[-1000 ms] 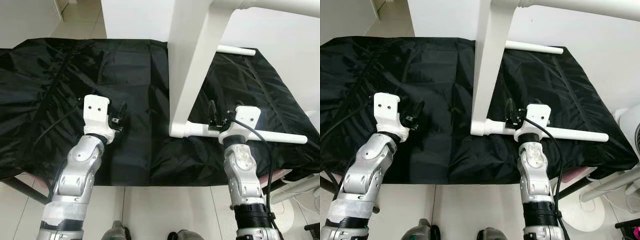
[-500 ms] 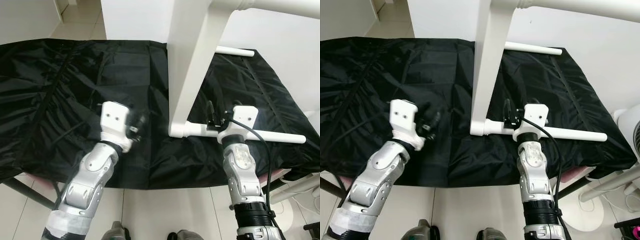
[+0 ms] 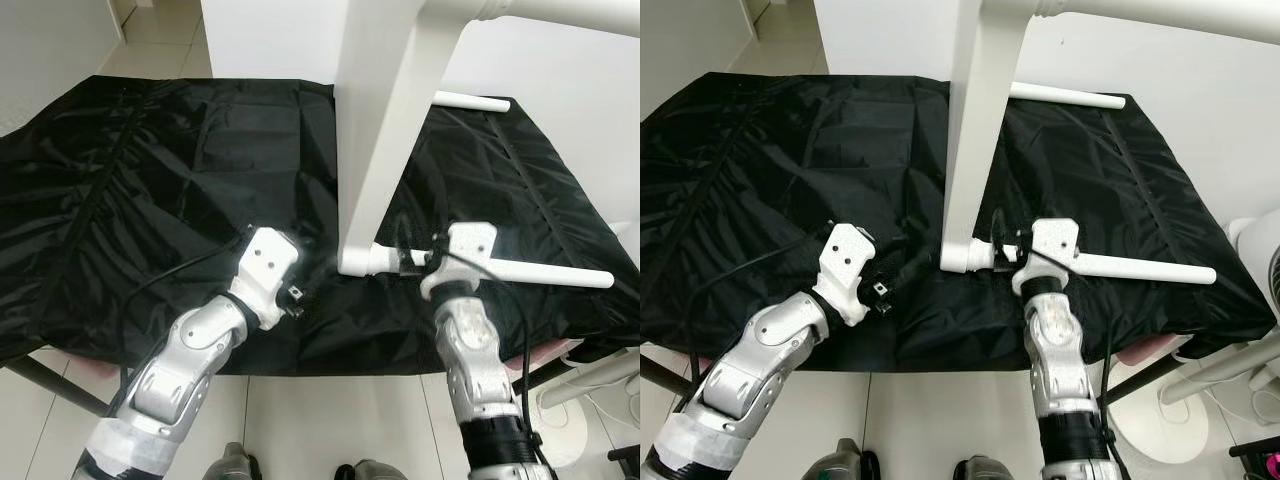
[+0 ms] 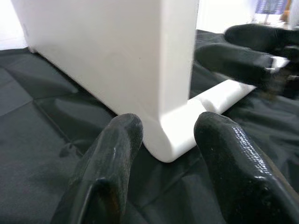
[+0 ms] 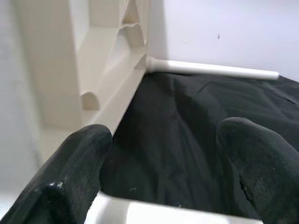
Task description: Building children table
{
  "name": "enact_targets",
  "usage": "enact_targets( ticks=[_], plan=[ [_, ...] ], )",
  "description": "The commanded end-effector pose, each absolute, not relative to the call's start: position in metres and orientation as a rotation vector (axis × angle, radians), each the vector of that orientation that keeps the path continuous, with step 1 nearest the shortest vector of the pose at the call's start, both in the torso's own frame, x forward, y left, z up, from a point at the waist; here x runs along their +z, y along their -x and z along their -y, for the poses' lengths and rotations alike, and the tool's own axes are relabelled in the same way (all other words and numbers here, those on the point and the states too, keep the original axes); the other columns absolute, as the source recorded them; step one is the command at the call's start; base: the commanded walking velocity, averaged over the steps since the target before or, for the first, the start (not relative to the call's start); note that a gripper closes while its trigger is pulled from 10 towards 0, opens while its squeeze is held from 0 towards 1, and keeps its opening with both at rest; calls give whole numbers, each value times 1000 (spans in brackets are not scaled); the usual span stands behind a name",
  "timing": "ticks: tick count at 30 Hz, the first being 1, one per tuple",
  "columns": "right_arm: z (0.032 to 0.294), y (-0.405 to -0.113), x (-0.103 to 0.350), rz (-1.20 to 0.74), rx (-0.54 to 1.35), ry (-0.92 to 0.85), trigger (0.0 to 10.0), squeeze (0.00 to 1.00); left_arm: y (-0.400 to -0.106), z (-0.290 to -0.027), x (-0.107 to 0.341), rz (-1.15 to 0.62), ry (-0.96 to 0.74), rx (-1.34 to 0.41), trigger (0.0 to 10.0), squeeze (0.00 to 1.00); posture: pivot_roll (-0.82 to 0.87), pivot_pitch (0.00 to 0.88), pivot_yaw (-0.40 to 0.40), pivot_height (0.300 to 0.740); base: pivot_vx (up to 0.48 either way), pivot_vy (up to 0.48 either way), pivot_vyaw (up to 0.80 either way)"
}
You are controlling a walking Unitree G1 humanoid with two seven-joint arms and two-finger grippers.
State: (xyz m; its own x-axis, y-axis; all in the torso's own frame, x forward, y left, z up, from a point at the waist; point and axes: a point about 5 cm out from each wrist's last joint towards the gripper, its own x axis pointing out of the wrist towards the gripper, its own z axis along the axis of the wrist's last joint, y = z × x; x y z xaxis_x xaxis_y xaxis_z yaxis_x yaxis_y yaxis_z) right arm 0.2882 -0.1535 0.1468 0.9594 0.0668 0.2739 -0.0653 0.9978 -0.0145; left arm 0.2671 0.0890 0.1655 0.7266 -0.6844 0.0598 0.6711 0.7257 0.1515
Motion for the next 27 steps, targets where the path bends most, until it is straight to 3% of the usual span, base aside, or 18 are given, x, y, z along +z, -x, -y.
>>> enact_targets(
  ticks=[1, 11, 19, 27],
  plan=[
    [154, -281, 149, 305, 102, -11, 10000, 0, -268, -98, 168, 112, -115, -715, 10000, 0, -39, 38, -21, 740, 0, 0, 0],
    [153, -268, 137, 272, 180, -3, 10000, 0, -255, -110, 175, 126, -102, -796, 10000, 0, -23, 46, -21, 740, 0, 0, 0],
    [139, -263, 133, 244, 326, -25, 10000, 0, -256, -117, 173, 112, -130, -738, 10000, 0, -13, 54, -22, 740, 0, 0, 0],
    [118, -275, 139, 258, 390, -95, 10000, 0, -260, -122, 173, 95, -138, -681, 10000, 0, -3, 62, -31, 740, 0, 0, 0]
  ],
)
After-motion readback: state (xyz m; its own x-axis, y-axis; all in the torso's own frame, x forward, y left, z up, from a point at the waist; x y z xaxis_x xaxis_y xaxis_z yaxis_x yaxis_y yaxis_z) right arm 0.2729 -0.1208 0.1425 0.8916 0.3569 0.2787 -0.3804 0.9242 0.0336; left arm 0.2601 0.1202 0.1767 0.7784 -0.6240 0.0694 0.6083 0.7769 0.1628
